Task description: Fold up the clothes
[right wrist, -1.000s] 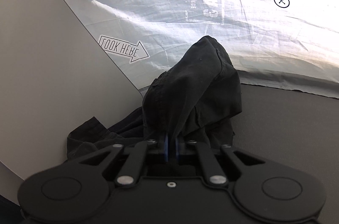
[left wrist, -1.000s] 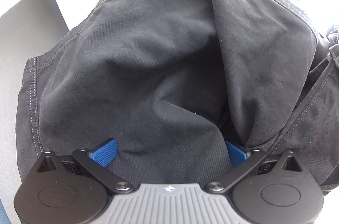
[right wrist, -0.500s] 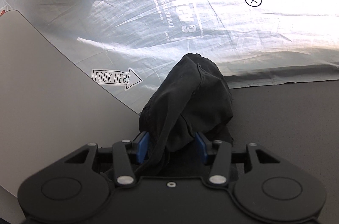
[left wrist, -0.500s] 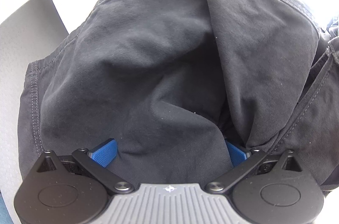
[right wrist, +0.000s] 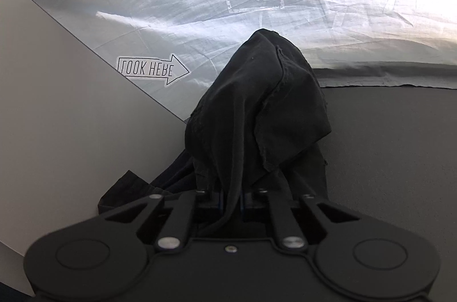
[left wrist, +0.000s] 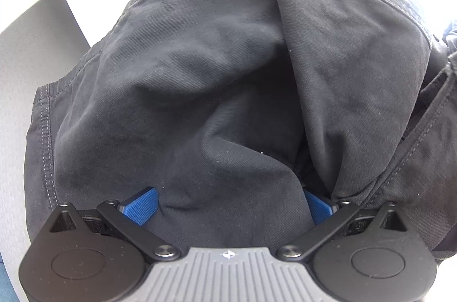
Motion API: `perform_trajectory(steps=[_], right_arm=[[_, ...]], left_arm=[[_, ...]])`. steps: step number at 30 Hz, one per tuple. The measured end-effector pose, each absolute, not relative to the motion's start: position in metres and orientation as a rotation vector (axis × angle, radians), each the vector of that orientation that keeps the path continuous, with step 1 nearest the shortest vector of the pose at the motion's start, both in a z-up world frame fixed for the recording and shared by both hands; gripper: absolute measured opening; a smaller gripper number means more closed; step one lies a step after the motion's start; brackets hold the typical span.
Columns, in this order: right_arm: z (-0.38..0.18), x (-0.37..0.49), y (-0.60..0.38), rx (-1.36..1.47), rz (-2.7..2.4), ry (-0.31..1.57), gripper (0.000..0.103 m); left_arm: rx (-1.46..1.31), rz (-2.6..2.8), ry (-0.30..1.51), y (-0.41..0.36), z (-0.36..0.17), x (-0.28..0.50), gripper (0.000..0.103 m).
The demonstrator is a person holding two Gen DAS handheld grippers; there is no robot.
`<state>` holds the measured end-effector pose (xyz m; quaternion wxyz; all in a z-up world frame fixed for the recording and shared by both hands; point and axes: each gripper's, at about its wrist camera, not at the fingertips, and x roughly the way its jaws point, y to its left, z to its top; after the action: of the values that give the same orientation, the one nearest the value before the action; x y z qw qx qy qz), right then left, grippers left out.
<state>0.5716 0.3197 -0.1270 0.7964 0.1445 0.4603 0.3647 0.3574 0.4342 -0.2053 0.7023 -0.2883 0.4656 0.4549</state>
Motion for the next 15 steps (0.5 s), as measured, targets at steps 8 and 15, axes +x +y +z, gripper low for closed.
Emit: perform_trajectory(steps=[8,15], right_arm=[[-0.120,0.547,0.255,0.201,0.683,0.874,0.007],[-0.148,0.522,0.121,0.158,0.509,0.860,0.006]], left_arm=[[-0.740,0.995,0.987,0.416,-0.198,0.347,0.103],[-0.798,0.906,1.009,0.336,-0.190,0.338,0.103]])
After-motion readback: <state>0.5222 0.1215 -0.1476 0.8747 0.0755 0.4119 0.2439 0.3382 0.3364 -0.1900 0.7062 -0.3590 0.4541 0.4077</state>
